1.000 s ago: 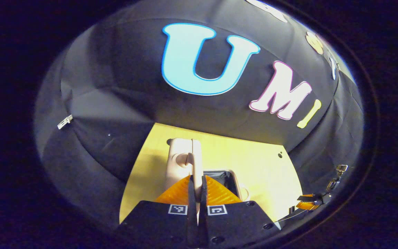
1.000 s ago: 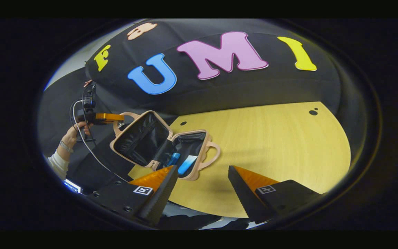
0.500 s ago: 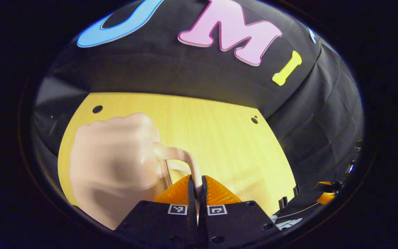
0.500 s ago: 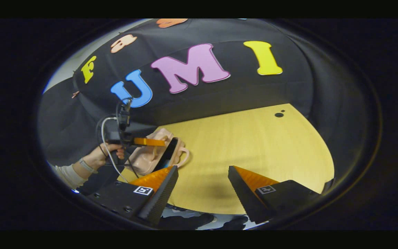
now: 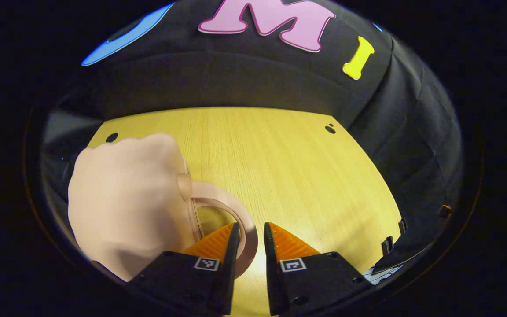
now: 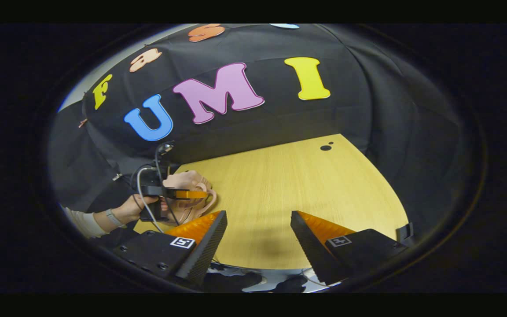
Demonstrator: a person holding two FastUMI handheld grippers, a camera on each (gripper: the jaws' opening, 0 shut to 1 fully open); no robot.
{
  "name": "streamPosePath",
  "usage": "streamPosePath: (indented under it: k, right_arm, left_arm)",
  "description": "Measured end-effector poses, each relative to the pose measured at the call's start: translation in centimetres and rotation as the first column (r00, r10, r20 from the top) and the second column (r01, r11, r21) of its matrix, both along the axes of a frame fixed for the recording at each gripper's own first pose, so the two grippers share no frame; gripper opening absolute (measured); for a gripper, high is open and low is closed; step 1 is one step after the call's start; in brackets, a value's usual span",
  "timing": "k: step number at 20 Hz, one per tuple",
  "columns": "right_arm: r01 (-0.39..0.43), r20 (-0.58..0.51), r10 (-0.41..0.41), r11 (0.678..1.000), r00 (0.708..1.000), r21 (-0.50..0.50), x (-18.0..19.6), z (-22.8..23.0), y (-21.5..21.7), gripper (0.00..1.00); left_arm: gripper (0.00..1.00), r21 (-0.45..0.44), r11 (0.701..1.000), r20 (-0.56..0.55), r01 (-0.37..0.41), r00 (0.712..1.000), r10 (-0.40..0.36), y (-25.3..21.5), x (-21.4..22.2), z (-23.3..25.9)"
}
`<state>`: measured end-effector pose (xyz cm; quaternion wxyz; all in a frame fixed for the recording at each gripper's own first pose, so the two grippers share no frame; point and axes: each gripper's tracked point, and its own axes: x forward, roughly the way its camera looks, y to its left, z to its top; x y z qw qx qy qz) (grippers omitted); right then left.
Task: First open the suitcase, pack the skin care products into it, and then close the suitcase.
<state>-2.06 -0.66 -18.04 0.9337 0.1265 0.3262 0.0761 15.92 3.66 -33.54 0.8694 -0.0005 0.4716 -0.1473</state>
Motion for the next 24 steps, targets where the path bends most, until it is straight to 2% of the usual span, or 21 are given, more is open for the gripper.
streamPosePath:
  k: [1, 2, 3, 4, 5, 6, 8, 10, 12, 13, 14, 16, 21, 24]
  right_arm:
    - [-0.004, 0.028, 0.005, 0.999, 1.0, -0.033, 0.5, 0.4, 0.1, 0.93]
    - [-0.009, 0.06, 0.013, 0.998, 0.998, -0.059, 0.9, 1.0, 0.4, 0.93]
    - [-0.014, 0.096, 0.021, 0.997, 0.995, -0.077, 1.2, 1.7, 0.5, 0.81]
    - [-0.022, 0.137, 0.034, 0.996, 0.99, -0.087, 1.8, 2.7, 1.0, 0.94]
    - [-0.029, 0.171, 0.046, 0.995, 0.984, -0.099, 2.6, 3.8, 1.6, 0.84]
    - [-0.03, 0.204, 0.053, 0.993, 0.978, -0.114, 3.2, 4.9, 2.0, 0.96]
    - [-0.025, 0.284, 0.061, 0.992, 0.957, -0.127, 4.5, 7.8, 2.6, 0.97]
    - [0.003, 0.36, 0.043, 0.992, 0.932, -0.126, 5.8, 10.8, 2.8, 0.98]
    - [0.044, 0.429, 0.015, 0.991, 0.903, -0.127, 7.0, 13.8, 2.6, 0.97]
    - [0.058, 0.453, 0.008, 0.99, 0.891, -0.13, 7.3, 14.9, 2.6, 0.97]
    - [0.067, 0.474, 0.004, 0.989, 0.881, -0.133, 7.4, 15.9, 2.7, 0.97]
    - [0.082, 0.515, 0.0, 0.987, 0.857, -0.137, 7.5, 18.2, 2.7, 0.97]
    - [0.157, 0.619, -0.004, 0.969, 0.785, -0.193, 6.9, 22.7, 1.6, 0.97]
    - [0.163, 0.653, 0.015, 0.964, 0.758, -0.211, 6.3, 24.2, 2.1, 0.97]
  left_arm:
    - [0.54, 0.011, 1.0, 0.07, -0.007, 0.998, 0.006, -0.1, 0.4, 1.7]
    - [0.65, 0.022, 1.0, 0.145, -0.01, 0.989, 0.007, -0.2, 0.6, 3.8]
    - [0.94, 0.026, 1.0, 0.22, -0.006, 0.976, 0.0, -0.7, 0.7, 6.4]
    - [0.98, 0.024, 1.0, 0.302, 0.004, 0.953, -0.011, -1.4, 0.7, 9.2]
    - [0.98, 0.031, 0.999, 0.386, 0.016, 0.922, -0.027, -2.1, 0.8, 12.3]
    - [0.97, 0.047, 0.999, 0.471, 0.018, 0.881, -0.038, -2.4, 0.8, 15.6]
    - [0.97, 0.072, 0.997, 0.628, 0.015, 0.776, -0.057, -3.5, 0.6, 22.0]
    - [0.96, 0.06, 0.998, 0.74, 0.013, 0.671, -0.053, -4.7, -0.1, 27.9]
    - [0.95, 0.034, 0.999, 0.798, 0.018, 0.601, -0.038, -5.6, -0.9, 32.6]
    - [0.95, 0.02, 0.999, 0.806, 0.035, 0.591, -0.037, -6.1, -1.3, 33.9]
    - [0.96, 0.004, 0.999, 0.802, 0.045, 0.596, -0.03, -6.0, -2.6, 34.8]
    - [0.97, -0.033, 0.999, 0.791, 0.016, 0.612, 0.016, -5.1, -3.8, 36.3]
    - [0.97, -0.085, 0.99, 0.812, -0.108, 0.568, 0.132, -1.6, -5.0, 39.4]
    - [0.97, -0.11, 0.98, 0.815, -0.163, 0.55, 0.183, 0.2, -5.7, 40.5]
